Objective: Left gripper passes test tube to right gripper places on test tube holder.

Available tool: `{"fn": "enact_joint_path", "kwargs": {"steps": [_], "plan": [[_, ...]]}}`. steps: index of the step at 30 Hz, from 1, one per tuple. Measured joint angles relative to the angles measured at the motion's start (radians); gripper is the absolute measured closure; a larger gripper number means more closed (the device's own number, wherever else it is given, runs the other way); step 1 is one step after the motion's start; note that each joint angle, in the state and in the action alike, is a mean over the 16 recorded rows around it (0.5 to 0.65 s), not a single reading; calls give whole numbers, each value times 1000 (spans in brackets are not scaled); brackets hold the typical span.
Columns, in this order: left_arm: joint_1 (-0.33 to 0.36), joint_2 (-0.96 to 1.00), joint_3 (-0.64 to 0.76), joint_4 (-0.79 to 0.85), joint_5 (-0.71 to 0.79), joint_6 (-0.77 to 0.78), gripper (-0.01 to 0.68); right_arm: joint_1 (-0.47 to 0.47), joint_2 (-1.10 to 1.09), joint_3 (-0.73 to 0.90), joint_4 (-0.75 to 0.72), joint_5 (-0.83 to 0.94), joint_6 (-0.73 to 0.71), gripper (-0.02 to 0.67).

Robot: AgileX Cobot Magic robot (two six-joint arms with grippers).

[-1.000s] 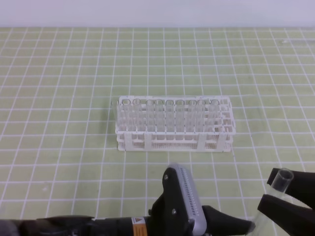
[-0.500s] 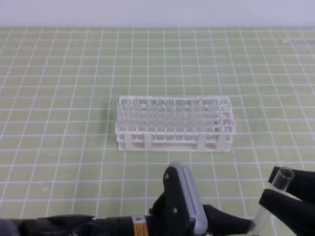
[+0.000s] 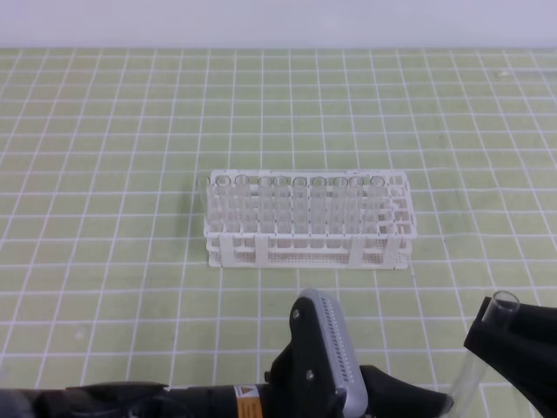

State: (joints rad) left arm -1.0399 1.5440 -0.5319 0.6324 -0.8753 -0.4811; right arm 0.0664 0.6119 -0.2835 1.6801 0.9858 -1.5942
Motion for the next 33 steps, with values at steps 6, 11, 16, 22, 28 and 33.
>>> {"fn": "enact_joint_path", "kwargs": {"steps": [6, 11, 16, 22, 28, 33], "plan": [[0, 1, 0, -2, -6, 0, 535, 0, 0, 0, 0, -3, -4, 530], [0, 0, 0, -19, -14, -1, 511, 0, 0, 0, -1, -2, -6, 531], [0, 1, 0, -36, -14, -13, 445, 0, 0, -1, -2, 0, -4, 532], [0, 1, 0, -59, -11, -32, 356, 0, 0, -1, -4, 6, -6, 532], [0, -1, 3, -64, 3, -49, 300, 0, 0, -1, -6, -2, -9, 532], [8, -21, 15, -68, 15, -52, 290, 0, 0, -1, -6, -30, -17, 532]]}}
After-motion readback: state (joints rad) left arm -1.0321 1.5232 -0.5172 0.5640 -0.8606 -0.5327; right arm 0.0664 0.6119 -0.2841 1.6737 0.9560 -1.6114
